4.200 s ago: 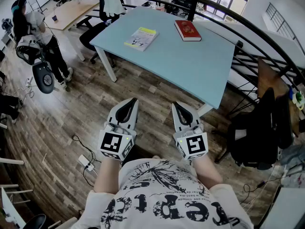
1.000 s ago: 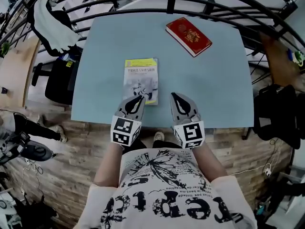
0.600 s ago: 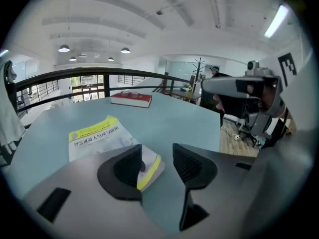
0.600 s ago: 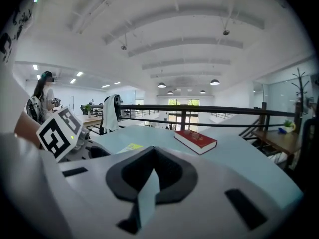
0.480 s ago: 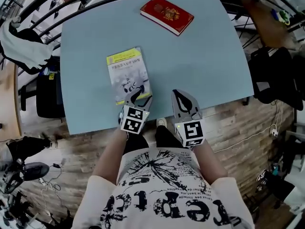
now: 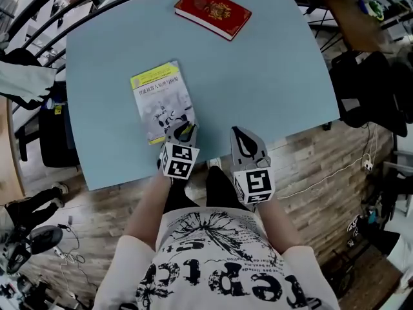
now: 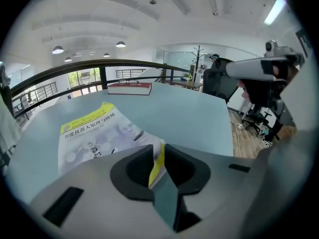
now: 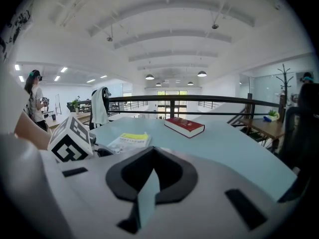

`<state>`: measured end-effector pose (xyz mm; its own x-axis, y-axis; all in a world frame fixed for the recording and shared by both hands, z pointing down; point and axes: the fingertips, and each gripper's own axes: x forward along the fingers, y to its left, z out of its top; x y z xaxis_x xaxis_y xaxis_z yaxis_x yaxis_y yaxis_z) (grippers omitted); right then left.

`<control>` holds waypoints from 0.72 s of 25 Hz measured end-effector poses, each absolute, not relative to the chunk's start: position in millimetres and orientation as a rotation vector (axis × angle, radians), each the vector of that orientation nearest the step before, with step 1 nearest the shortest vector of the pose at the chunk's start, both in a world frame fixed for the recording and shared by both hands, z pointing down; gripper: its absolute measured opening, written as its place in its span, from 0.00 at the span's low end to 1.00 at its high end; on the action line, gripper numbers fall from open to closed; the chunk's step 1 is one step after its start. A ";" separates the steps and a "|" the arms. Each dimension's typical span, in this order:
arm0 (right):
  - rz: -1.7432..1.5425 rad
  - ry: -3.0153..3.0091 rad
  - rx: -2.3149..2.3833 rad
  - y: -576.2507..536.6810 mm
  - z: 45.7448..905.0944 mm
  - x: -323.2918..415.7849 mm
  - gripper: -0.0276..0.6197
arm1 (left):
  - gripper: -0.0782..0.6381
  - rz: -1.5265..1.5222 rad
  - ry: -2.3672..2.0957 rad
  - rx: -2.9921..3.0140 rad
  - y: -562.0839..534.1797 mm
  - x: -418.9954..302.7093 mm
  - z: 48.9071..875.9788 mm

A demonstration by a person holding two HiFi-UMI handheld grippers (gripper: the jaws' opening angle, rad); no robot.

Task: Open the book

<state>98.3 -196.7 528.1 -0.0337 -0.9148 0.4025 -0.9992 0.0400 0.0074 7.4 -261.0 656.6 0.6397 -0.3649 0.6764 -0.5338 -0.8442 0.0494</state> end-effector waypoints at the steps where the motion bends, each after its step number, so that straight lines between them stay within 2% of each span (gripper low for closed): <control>1: 0.404 -2.023 1.947 -195.8 529.2 98.1 0.06 | 0.20 0.992 -0.739 2.618 -262.3 7.0 656.2; 8: 0.381 -2.038 1.932 -194.7 525.2 93.8 0.06 | 0.15 0.909 -0.784 2.621 -266.2 -2.0 639.2; 18: 0.271 -2.150 1.886 -210.9 488.0 56.1 0.06 | 0.14 0.741 -0.869 2.632 -268.0 -41.3 587.2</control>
